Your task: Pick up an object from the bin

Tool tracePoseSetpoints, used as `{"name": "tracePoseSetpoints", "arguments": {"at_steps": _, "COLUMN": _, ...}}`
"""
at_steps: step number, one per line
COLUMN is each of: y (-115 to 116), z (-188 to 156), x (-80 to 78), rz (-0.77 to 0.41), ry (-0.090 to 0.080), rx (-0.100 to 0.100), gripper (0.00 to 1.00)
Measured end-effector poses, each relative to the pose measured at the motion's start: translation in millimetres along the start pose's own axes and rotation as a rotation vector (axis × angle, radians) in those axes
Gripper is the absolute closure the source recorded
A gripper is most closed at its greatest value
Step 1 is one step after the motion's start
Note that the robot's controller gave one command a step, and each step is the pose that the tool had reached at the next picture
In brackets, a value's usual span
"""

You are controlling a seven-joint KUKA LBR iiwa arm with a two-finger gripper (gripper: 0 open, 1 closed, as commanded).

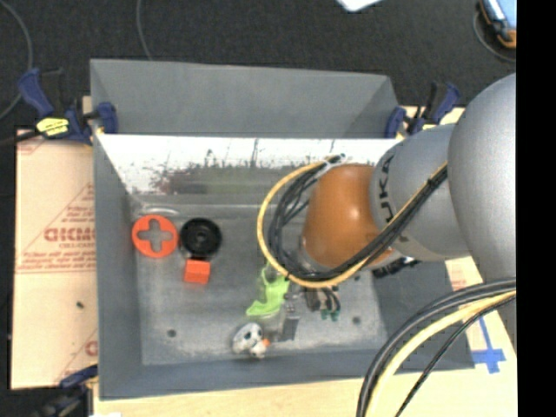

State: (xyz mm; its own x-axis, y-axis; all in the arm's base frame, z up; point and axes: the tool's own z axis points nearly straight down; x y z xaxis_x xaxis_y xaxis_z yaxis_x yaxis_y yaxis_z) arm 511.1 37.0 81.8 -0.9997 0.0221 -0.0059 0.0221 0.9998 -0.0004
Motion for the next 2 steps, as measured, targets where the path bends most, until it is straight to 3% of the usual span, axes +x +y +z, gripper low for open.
{"name": "tracePoseSetpoints", "arguments": {"at_steps": 1, "y": 5.7, "z": 7.3, "x": -20.1, "rz": -0.114, "ry": -0.015, "rx": 0.000, "gripper": 1.00}}
{"name": "tracePoseSetpoints", "arguments": {"at_steps": 2, "y": 5.8, "z": 7.1, "x": -20.2, "rz": -0.114, "ry": -0.015, "rx": 0.000, "gripper": 1.00}}
